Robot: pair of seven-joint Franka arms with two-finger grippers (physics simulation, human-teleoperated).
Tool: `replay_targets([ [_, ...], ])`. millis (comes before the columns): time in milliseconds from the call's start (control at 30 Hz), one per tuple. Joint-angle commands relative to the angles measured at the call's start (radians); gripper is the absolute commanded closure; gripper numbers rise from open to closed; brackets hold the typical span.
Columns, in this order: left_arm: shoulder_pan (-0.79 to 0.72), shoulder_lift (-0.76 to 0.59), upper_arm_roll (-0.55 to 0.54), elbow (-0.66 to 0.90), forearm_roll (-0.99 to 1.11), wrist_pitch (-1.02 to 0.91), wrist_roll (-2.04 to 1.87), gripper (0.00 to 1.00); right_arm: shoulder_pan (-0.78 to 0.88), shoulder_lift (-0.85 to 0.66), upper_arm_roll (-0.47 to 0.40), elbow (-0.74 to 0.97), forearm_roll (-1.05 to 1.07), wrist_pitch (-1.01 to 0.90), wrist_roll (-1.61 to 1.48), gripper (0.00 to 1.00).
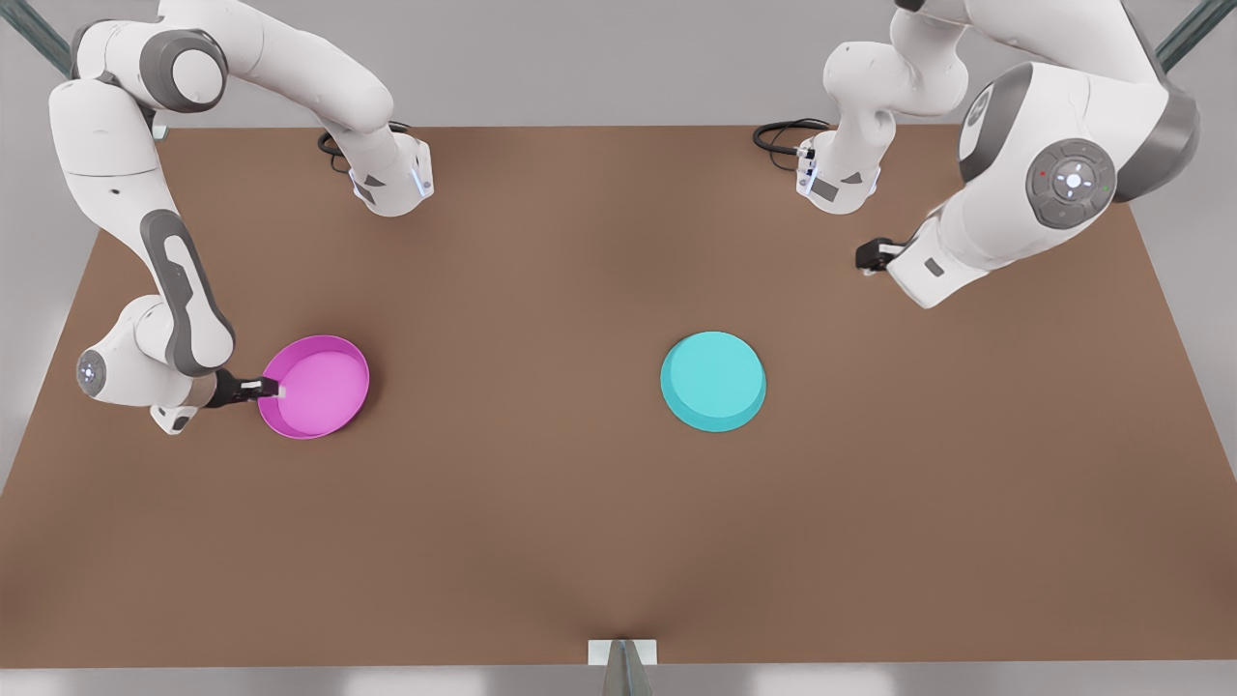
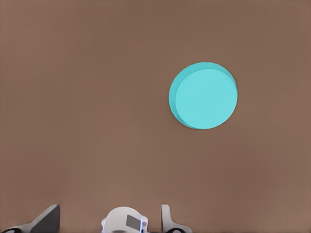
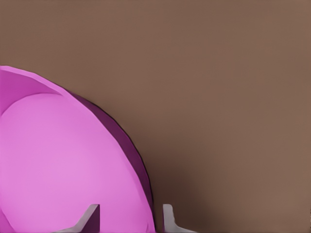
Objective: Flip the blue plate over with the left arm, and stack the pink plate on top of the blue plate with the right arm
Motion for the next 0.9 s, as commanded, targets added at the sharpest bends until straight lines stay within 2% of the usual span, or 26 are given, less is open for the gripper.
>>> replay_targets([
  [0,0.001,0.000,0.000,0.000,0.001,-0.001,0.000,0.00,0.000,0.001,0.000,0.000,0.000,0.000,0.000,0.53],
  [400,0.005,-0.002,0.000,0.000,0.002,-0.002,0.002,0.00,-0.002,0.013,0.000,-0.002,-0.029,0.015,-0.003,0.53],
  [500,0.004,0.000,0.000,0.000,0.002,-0.001,0.000,0.00,0.000,0.013,0.000,-0.002,-0.029,0.017,-0.003,0.59],
  [600,0.004,0.001,0.000,0.000,0.002,0.002,0.000,0.00,0.000,0.013,0.000,-0.002,-0.029,0.017,-0.003,0.76],
  [633,0.004,0.001,0.000,0.000,0.002,0.004,0.000,0.00,0.000,0.013,0.000,-0.002,-0.029,0.017,0.000,0.79],
  [867,0.004,0.001,0.002,0.002,0.001,0.005,-0.001,0.00,0.002,0.011,0.002,-0.011,-0.035,0.029,0.000,0.79],
])
